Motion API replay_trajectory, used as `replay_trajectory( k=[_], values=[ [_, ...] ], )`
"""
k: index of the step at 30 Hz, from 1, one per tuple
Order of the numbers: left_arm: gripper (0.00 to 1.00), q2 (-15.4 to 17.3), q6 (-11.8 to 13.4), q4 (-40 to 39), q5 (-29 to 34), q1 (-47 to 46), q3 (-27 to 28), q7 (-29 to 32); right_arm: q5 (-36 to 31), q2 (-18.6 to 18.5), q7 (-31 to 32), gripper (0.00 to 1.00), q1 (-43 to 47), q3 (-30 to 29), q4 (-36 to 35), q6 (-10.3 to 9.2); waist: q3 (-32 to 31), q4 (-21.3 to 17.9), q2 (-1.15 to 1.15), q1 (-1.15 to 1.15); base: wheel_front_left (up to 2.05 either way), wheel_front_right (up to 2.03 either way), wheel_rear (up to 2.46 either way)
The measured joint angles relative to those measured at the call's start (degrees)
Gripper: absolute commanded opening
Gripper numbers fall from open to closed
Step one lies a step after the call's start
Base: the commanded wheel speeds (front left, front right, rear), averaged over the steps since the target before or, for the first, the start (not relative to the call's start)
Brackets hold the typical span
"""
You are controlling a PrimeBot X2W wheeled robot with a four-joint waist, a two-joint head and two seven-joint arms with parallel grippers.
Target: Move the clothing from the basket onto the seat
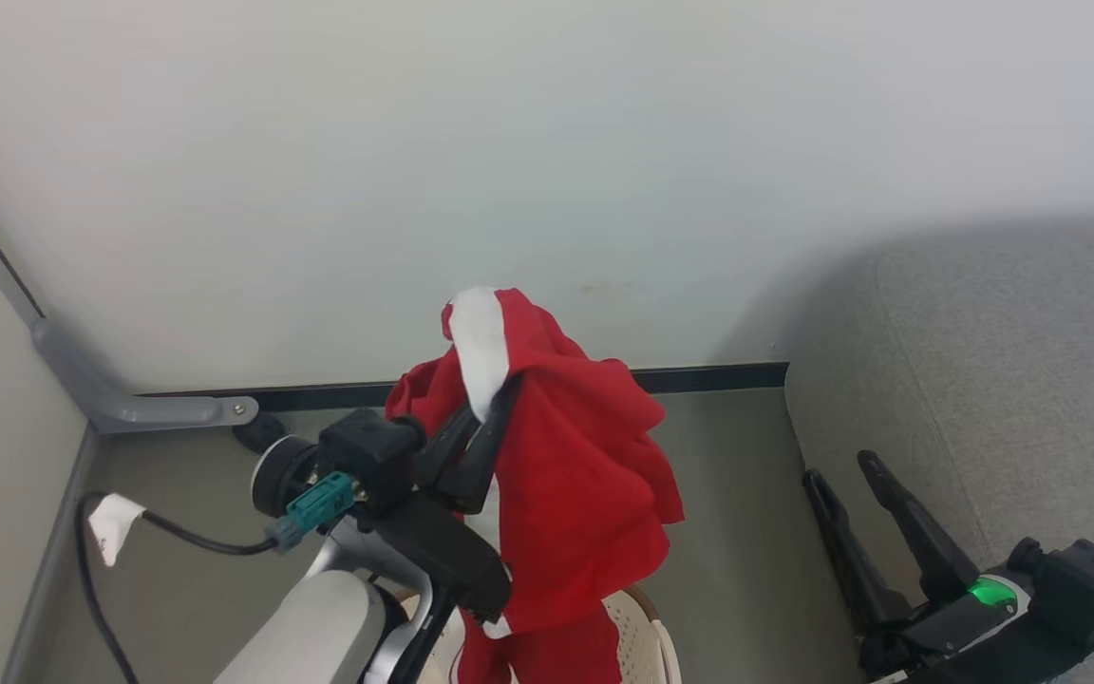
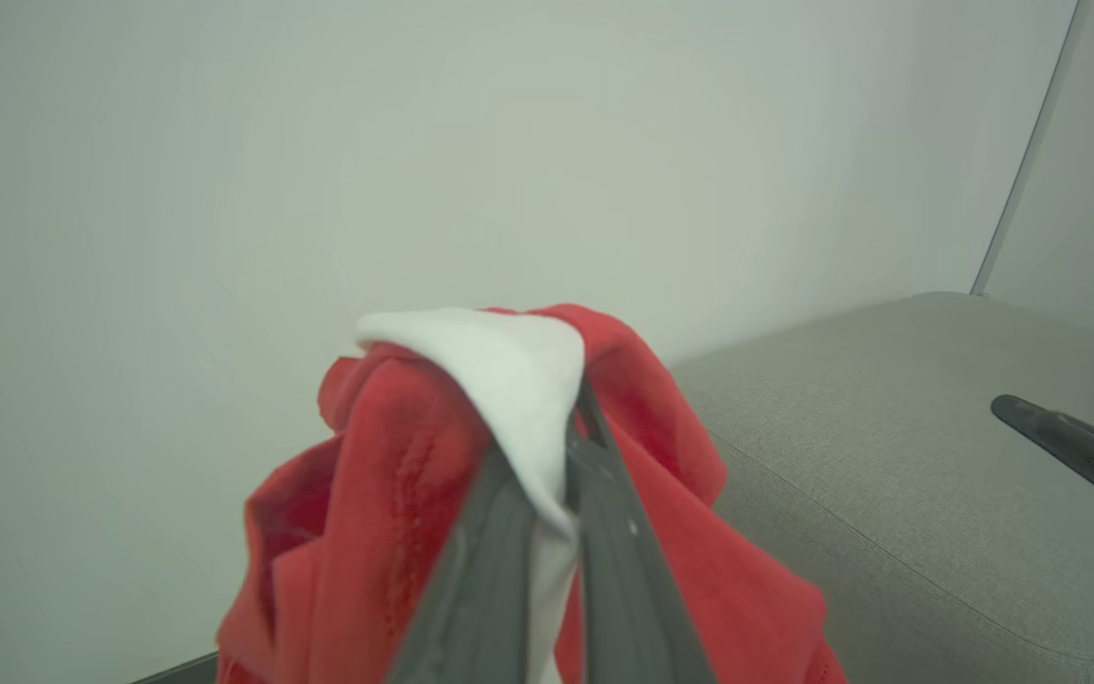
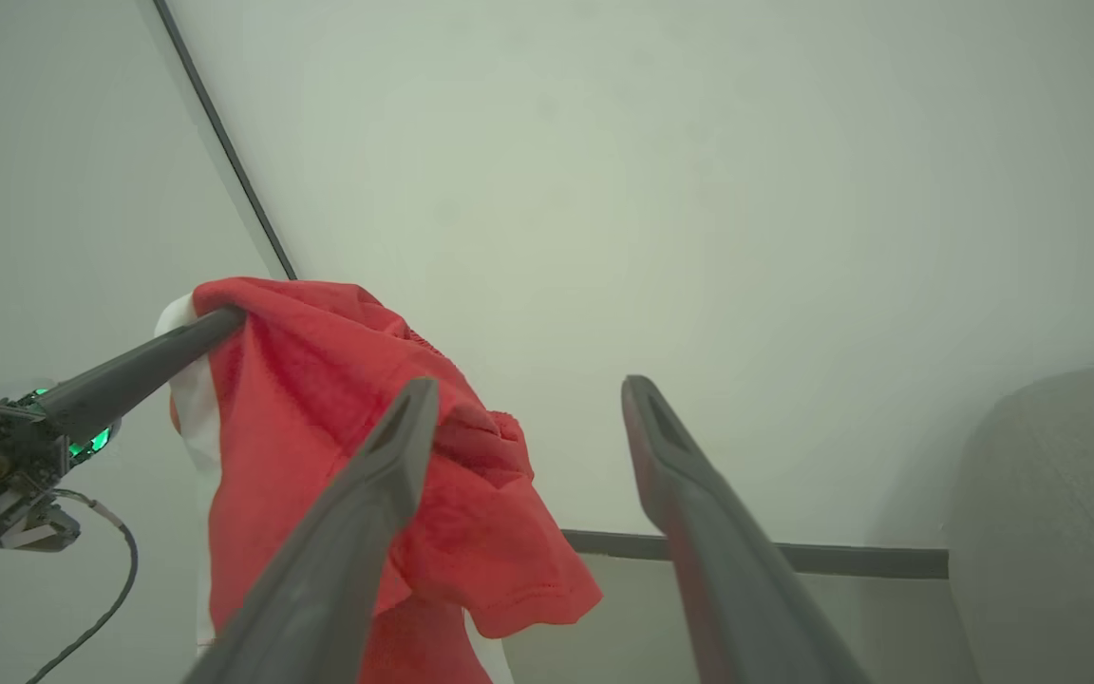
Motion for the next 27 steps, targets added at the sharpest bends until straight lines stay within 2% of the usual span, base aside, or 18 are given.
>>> replay_trajectory(
  k=[9, 27],
  values=[
    [0.0, -3.5, 0.0, -0.2, 0.0, -3.3, -2.7, 2.9, 0.0, -0.1, 2.1, 1.0, -5.5, 7.3, 1.9, -0.01, 0.6, 2.3, 0.0, 0.0, 0.0, 0.0, 0.0],
    [0.0, -5.6, -0.1, 0.3, -0.2, -6.5, -4.6, 5.7, 0.9, 0.6, 8.6, 1.0, -16.0, 20.3, 12.3, 0.0, 1.8, 6.3, 0.0, 0.0, 0.0, 0.0, 0.0]
  ],
)
